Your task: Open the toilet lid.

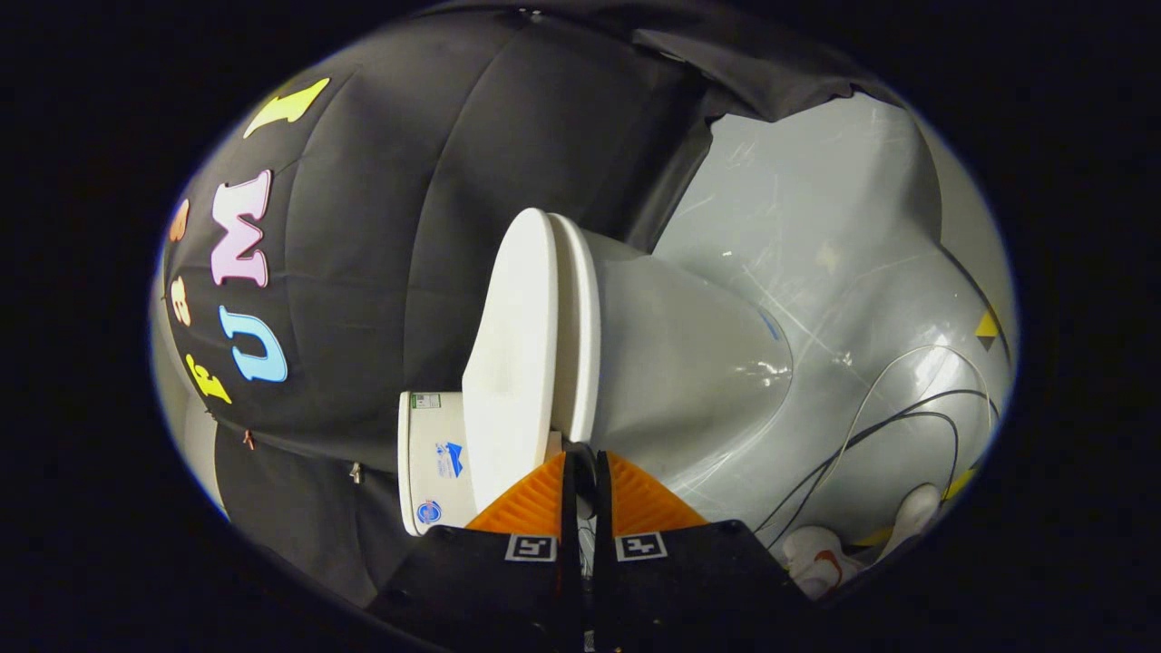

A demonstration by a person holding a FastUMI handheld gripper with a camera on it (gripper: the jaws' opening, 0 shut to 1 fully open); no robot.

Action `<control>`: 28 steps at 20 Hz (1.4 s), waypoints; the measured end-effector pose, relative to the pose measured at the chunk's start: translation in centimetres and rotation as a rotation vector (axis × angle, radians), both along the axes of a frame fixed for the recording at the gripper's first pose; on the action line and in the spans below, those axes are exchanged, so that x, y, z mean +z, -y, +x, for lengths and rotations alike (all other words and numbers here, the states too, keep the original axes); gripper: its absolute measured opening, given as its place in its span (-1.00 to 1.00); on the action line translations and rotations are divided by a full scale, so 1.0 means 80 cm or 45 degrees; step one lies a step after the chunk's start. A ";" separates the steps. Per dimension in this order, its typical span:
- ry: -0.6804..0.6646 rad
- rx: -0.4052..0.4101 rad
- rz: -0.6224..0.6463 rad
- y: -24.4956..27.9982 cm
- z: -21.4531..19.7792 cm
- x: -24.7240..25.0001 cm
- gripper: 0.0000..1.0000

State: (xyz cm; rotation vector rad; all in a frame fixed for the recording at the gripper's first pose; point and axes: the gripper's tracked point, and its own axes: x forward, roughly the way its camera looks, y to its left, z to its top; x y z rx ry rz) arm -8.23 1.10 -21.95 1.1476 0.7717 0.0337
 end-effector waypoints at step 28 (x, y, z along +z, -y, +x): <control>-0.004 0.040 -0.309 -0.024 -0.002 0.095 -0.90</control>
